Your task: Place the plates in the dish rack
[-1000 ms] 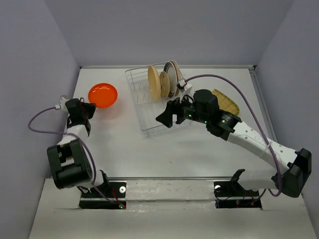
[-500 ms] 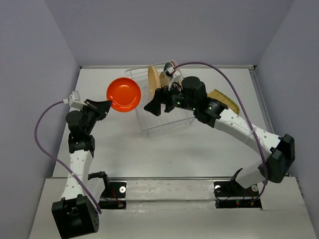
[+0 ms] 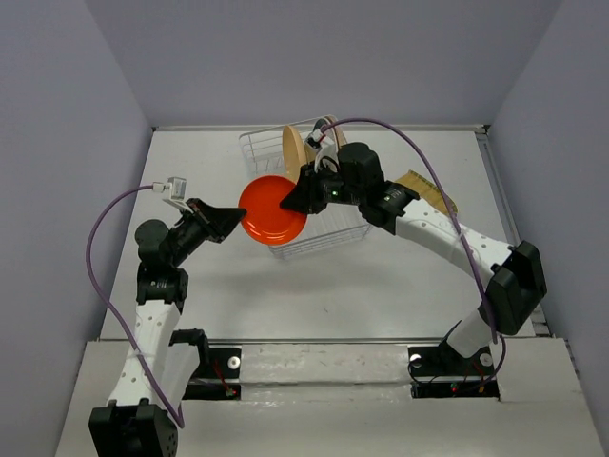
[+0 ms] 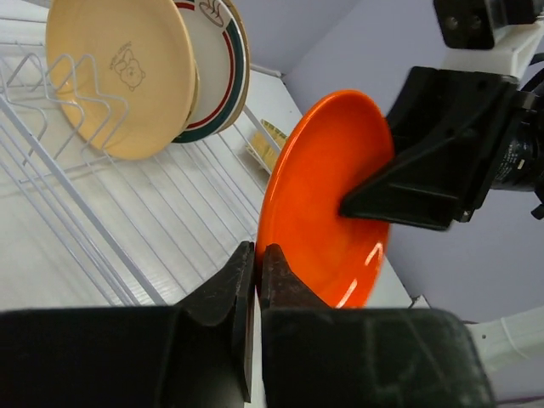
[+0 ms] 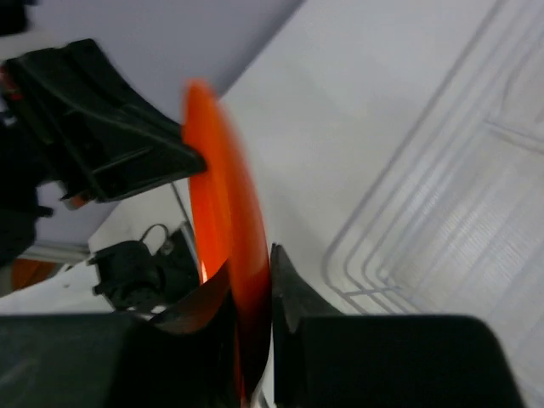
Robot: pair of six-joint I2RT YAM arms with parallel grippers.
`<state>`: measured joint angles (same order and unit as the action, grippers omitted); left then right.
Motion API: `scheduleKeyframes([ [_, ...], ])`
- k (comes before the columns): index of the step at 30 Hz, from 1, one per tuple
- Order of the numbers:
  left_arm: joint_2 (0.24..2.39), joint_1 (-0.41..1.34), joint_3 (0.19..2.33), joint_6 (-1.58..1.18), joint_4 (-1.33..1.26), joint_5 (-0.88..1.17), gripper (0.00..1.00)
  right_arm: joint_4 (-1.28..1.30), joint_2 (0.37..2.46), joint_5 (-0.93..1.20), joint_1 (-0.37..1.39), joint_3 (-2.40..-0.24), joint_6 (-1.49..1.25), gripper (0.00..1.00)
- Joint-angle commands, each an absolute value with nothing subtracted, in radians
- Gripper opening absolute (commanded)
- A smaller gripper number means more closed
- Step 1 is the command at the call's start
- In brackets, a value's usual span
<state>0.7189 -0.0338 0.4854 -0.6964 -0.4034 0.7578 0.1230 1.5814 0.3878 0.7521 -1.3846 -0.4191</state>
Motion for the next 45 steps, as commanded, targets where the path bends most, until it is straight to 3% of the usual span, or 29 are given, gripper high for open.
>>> scheduleKeyframes([
  [1, 0.692, -0.025, 0.492, -0.681, -0.459, 0.812, 0.27, -0.052, 1.559, 0.445, 0.755, -1.397, -0.475, 0.07],
  [2, 0.683, -0.025, 0.492, -0.667, -0.443, 0.811, 0.4, -0.058, 1.559, 0.442, 0.755, -1.399, -0.477, 0.07],
  [3, 0.672, -0.023, 0.494, -0.658, -0.434, 0.807, 0.79, -0.058, 1.562, 0.408, 0.755, -1.407, -0.479, 0.07],
  [4, 0.66, -0.023, 0.495, -0.644, -0.422, 0.799, 0.99, -0.052, 1.562, 0.367, 0.755, -1.416, -0.477, 0.07],
  [8, 0.611, -0.006, 0.583, -0.481, -0.171, 0.578, 0.99, 0.058, 1.635, 0.129, 0.755, -1.518, -0.44, 0.07],
  [13, 0.575, 0.173, 0.663, -0.333, 0.036, 0.298, 0.99, 0.21, 1.839, -0.22, 0.755, -1.761, -0.391, 0.07],
  [22, 0.531, 0.244, 0.663, -0.307, 0.055, 0.21, 0.99, 0.316, 2.088, -0.677, 0.755, -2.11, -0.267, 0.07],
  [30, 0.517, 0.271, 0.66, -0.31, 0.08, 0.199, 0.99, 0.314, 2.262, -0.83, 0.784, -2.264, -0.155, 0.07],
  [45, 0.512, 0.288, 0.663, -0.313, 0.083, 0.184, 0.99, 0.314, 2.434, -0.853, 0.813, -2.313, -0.08, 0.07],
])
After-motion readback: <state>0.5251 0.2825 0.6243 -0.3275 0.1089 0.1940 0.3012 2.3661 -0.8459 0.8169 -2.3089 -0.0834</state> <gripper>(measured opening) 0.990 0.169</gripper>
